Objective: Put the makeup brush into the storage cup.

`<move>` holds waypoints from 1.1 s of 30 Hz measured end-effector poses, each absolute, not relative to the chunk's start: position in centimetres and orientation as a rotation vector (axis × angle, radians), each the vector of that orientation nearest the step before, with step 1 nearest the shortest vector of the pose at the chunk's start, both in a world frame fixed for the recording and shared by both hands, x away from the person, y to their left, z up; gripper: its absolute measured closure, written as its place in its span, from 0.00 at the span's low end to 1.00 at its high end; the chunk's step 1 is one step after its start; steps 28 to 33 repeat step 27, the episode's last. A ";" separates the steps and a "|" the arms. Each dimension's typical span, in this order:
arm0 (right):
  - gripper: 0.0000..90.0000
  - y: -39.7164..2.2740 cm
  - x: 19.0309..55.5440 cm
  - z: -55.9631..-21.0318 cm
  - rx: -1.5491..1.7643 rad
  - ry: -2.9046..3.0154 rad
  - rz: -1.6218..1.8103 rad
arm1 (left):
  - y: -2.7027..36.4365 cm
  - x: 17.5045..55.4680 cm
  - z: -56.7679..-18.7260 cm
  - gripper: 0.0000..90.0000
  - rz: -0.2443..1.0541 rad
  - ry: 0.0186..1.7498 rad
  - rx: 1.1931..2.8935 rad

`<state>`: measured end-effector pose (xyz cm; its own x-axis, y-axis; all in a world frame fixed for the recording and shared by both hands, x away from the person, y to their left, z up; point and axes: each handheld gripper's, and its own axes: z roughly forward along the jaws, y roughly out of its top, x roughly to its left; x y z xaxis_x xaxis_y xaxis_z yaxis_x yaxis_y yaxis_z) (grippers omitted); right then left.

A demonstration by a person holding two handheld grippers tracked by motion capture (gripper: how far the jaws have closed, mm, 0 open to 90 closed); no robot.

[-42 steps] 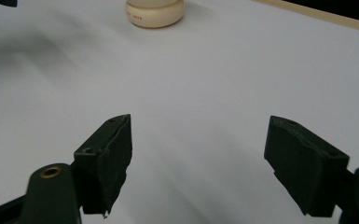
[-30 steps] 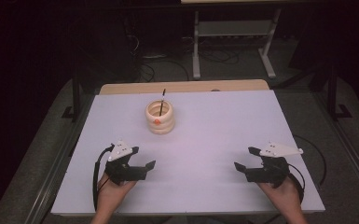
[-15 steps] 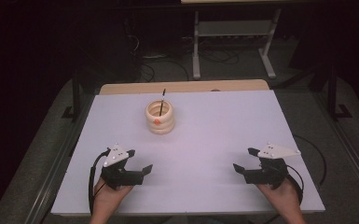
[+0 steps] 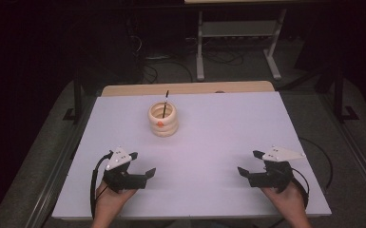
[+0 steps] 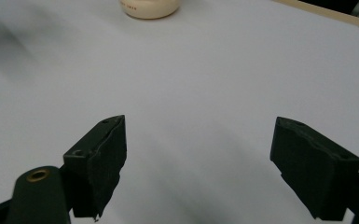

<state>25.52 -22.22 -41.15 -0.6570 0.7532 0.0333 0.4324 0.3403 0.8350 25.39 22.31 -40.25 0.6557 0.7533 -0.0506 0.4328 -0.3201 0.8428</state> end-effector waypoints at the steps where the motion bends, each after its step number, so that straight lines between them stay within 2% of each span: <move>1: 0.19 -22.2 25.5 -41.2 1.049 2.249 1.237 | 22.3 25.4 -40.2 0.15 0.444 0.925 1.962; 33: 0.14 -22.2 25.3 -41.2 1.054 2.242 1.217 | 22.9 25.4 -39.9 0.15 0.445 0.909 1.933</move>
